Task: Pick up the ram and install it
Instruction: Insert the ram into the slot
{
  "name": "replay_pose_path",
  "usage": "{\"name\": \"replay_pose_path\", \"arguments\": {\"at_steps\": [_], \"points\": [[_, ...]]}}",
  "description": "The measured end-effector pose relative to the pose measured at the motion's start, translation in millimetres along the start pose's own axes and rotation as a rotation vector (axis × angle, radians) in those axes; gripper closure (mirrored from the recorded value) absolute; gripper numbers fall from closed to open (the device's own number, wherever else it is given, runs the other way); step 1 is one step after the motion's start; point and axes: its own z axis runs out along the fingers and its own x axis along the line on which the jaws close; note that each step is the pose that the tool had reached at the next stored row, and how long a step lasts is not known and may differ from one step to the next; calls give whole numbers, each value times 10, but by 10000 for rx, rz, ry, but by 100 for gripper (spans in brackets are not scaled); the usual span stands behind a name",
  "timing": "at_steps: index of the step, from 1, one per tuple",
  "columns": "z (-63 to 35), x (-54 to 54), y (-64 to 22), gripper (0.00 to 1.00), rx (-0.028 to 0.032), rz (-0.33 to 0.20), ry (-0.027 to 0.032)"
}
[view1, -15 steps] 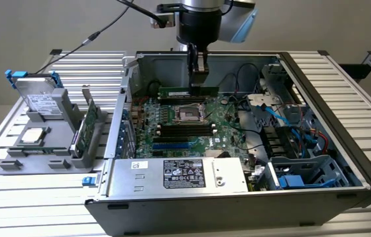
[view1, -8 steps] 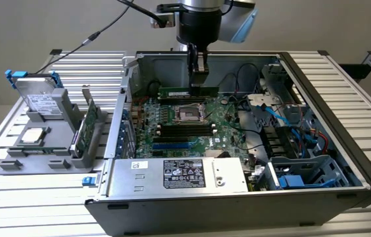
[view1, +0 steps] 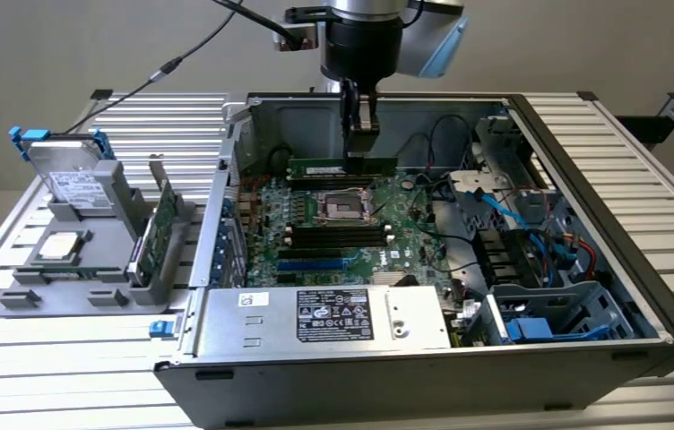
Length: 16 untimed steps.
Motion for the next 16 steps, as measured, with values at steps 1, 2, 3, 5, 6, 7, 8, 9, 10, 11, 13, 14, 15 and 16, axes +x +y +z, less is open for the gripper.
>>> {"name": "replay_pose_path", "arguments": {"at_steps": [1,2,3,5,6,7,8,9,10,11,13,14,15,16], "points": [[0,0,0,87,0,1,0],[11,-1,0,87,1,1,-2],[30,-2,0,87,0,1,-1],[66,-5,0,87,0,1,0],[84,-7,0,87,0,1,-1],[102,-8,-1,87,0,1,0],[122,-9,-1,87,0,1,0],[140,-11,-1,87,-1,1,0],[156,-12,-1,87,-1,1,0],[175,-14,-1,87,0,1,0],[212,-17,-1,87,0,2,-1],[230,-19,-1,87,-1,1,0],[248,-20,-1,87,-1,1,1],[266,-22,-1,87,-1,1,1]]}}
